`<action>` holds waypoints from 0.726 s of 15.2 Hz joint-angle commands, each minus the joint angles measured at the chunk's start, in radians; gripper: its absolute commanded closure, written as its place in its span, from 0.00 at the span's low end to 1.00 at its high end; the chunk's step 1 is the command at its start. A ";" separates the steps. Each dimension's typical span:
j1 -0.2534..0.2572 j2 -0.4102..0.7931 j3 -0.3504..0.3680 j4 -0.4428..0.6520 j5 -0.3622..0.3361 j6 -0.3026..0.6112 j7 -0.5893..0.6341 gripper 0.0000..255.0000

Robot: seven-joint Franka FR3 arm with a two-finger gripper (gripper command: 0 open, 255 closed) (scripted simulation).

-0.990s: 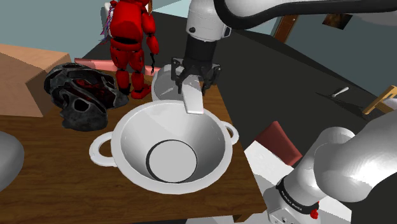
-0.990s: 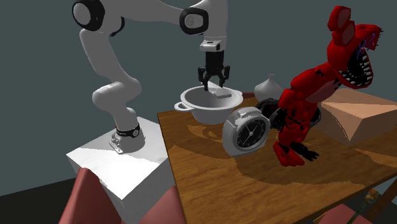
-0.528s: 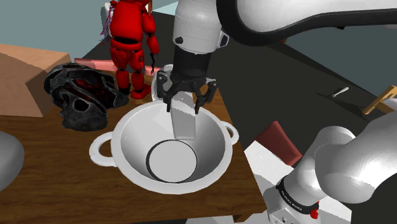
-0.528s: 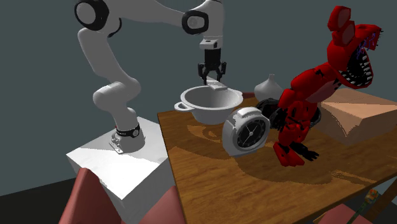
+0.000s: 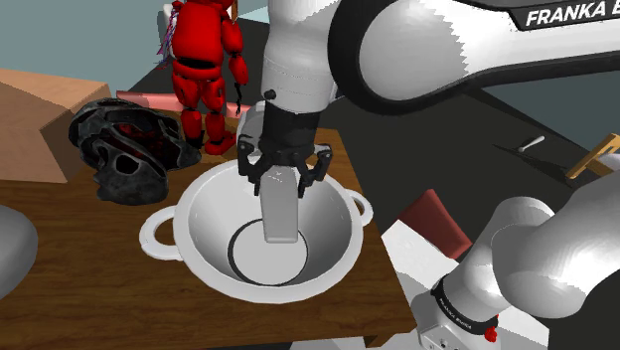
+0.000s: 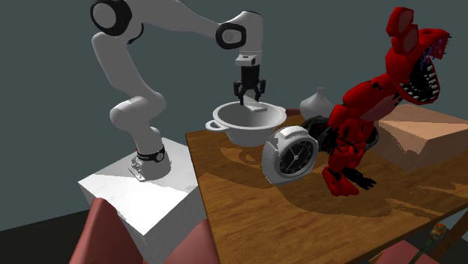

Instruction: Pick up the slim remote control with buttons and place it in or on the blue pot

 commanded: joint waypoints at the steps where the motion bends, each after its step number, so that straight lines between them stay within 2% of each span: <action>1: 0.001 0.003 0.003 -0.025 0.001 0.029 0.000 1.00; 7: 0.002 0.023 0.012 -0.085 -0.001 0.108 0.004 1.00; 11: 0.002 0.023 0.012 -0.085 -0.001 0.108 0.004 1.00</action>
